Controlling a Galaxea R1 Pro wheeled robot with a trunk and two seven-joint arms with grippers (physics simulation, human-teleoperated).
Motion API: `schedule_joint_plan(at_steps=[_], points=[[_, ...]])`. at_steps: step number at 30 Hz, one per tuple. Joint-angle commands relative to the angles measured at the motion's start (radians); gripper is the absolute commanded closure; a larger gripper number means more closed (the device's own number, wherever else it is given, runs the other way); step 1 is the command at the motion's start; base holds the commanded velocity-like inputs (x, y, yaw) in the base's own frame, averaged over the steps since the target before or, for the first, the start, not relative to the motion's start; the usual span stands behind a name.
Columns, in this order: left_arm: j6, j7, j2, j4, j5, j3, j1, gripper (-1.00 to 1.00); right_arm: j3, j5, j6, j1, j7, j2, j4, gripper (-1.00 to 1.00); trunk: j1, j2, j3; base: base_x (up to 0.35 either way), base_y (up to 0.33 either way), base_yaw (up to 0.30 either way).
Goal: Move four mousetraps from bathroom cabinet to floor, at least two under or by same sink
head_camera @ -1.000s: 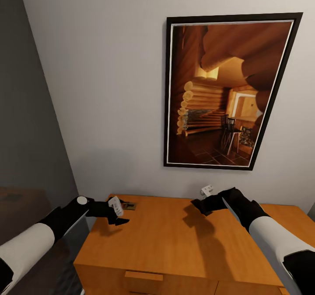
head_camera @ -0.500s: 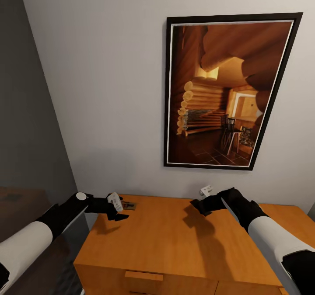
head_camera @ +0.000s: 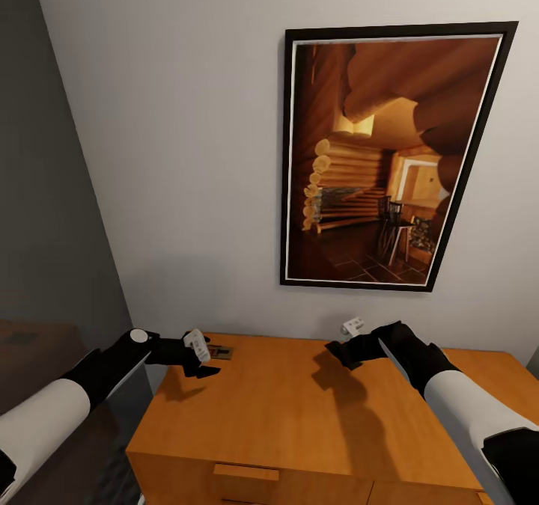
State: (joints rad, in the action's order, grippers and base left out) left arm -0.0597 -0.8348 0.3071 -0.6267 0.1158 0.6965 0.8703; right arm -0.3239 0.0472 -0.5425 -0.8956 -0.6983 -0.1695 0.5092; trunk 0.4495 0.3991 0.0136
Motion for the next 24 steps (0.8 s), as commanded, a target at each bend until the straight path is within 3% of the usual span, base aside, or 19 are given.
schedule_joint_plan(at_steps=[1,10,13,15,16,17,19,21,24], points=[[-0.006,0.000,0.001,-0.001,0.010,0.006,0.001,-1.00,-0.003,0.003,-0.004,0.000,-0.006,-0.001,0.002,1.00,0.000,0.001,-0.001,0.000,0.000,0.000],[-0.008,0.003,0.001,-0.001,0.010,0.005,0.001,-1.00,-0.003,0.003,-0.003,0.000,-0.004,-0.001,0.002,1.00,0.000,0.001,-0.001,0.000,0.000,0.000],[-0.008,0.004,0.001,-0.002,0.010,-0.010,0.001,-1.00,-0.003,0.003,-0.003,0.000,-0.004,-0.001,0.002,1.00,0.000,0.001,-0.001,0.037,0.026,0.000],[-0.010,0.001,0.006,-0.007,0.011,-0.054,0.001,-1.00,-0.003,0.003,-0.003,0.000,-0.004,-0.001,0.002,1.00,0.000,0.001,-0.001,0.093,0.068,0.000],[-0.047,-0.026,0.067,-0.084,0.014,-0.149,0.001,-1.00,-0.004,0.003,-0.003,0.000,-0.004,0.000,0.002,1.00,0.000,0.001,-0.001,0.029,0.013,0.000],[-0.051,-0.043,0.079,-0.093,0.014,-0.153,0.001,-1.00,-0.004,0.003,-0.004,0.000,-0.004,0.000,0.002,1.00,0.000,0.001,-0.001,0.019,0.009,0.000],[-0.056,-0.088,0.089,-0.105,0.013,-0.126,0.001,-1.00,-0.004,0.003,-0.004,0.000,-0.004,0.000,0.002,1.00,0.000,0.001,-0.001,0.008,0.004,0.000],[-0.062,-0.102,0.088,-0.112,0.003,-0.059,0.001,-1.00,-0.004,0.003,-0.004,0.000,-0.004,0.005,0.002,1.00,0.000,0.001,-0.001,0.003,0.001,0.000],[-0.065,-0.106,0.078,-0.116,-0.016,-0.012,0.001,-1.00,-0.004,0.003,-0.004,0.000,-0.004,0.009,0.002,1.00,0.000,0.001,-0.001,0.000,0.000,0.000]])
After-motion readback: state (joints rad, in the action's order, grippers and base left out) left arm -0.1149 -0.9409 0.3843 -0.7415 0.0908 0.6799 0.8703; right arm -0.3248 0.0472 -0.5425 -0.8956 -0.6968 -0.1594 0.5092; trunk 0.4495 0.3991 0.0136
